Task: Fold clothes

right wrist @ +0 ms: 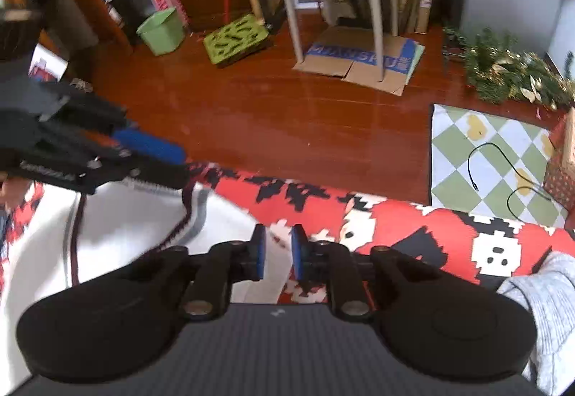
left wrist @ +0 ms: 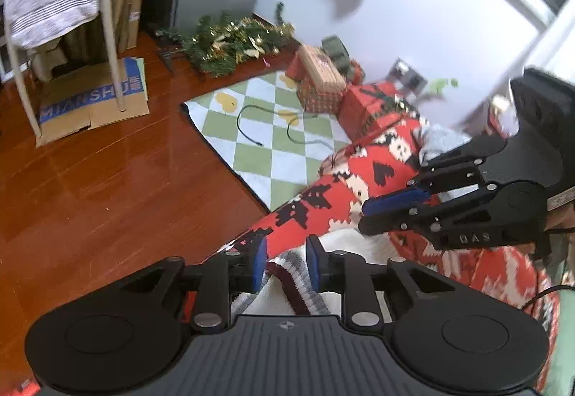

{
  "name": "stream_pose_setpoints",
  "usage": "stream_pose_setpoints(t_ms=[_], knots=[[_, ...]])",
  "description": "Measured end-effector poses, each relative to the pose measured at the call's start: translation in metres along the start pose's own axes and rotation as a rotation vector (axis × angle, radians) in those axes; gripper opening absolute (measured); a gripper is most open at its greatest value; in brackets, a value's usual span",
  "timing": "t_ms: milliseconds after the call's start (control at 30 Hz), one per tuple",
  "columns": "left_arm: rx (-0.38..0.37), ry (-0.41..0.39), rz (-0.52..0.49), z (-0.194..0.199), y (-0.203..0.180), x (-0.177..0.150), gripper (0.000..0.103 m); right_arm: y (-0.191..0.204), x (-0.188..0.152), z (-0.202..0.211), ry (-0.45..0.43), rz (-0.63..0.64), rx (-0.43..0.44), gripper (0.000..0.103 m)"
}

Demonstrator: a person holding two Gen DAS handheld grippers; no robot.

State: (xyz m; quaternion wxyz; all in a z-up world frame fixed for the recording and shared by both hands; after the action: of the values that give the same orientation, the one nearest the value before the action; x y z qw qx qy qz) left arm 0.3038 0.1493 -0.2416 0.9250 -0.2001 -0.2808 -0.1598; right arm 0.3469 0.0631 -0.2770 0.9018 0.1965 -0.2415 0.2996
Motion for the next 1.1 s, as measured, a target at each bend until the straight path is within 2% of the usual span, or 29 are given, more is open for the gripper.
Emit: stream_pose_setpoints(t_ms=[133,267,300,333,433,467,600,700,800,967,1100], knots=[[0.005,0.066,-0.037,-0.015,0.000,-0.008,0.026,0.004,-0.004,-0.010,0.021,0.016,-0.003,0.020],[0.015,0.084,-0.043,-0.022,0.004,-0.013,0.025,0.008,-0.004,-0.017,0.022,0.047,-0.018,0.020],[0.018,0.081,-0.044,-0.023,0.005,-0.013,0.020,0.009,-0.004,-0.019,0.023,0.055,-0.018,0.012],[0.031,0.080,-0.054,-0.024,0.006,-0.014,0.006,0.012,-0.005,-0.020,0.026,0.073,-0.019,0.009],[0.053,0.072,-0.083,-0.025,0.009,-0.013,0.003,0.022,-0.005,-0.021,0.023,0.179,-0.067,0.004],[0.064,0.064,-0.093,-0.025,0.008,-0.012,0.003,0.021,-0.003,-0.021,0.016,0.179,-0.086,0.003],[0.094,0.042,-0.107,-0.029,0.008,-0.006,0.002,0.014,0.000,-0.024,0.001,0.121,-0.117,0.003],[0.104,0.030,-0.099,-0.032,0.009,-0.003,0.002,0.013,0.002,-0.025,-0.005,0.135,-0.120,0.005],[0.102,0.031,-0.079,-0.030,0.011,-0.001,0.002,0.001,0.005,-0.023,-0.013,0.025,-0.087,0.010],[0.121,-0.029,-0.019,-0.015,0.016,0.009,0.003,-0.015,0.012,-0.006,-0.058,-0.061,-0.090,0.012],[0.094,-0.071,0.045,-0.002,0.013,0.013,0.003,0.000,0.005,-0.006,-0.045,-0.039,-0.061,0.009]])
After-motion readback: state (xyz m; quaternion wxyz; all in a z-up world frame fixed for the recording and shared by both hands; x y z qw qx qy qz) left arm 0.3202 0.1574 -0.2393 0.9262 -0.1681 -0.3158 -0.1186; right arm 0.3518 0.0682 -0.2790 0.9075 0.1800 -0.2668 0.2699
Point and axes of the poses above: each gripper's, at about its wrist camera, not at the fingertips, and z roughly against the way its jaws point, y to its left, x to its top, the point moved 10 cm from there along -z, roughly the way its jaws point, and after that the axes turned 3 degrees about -y, right-handed, at the moved point
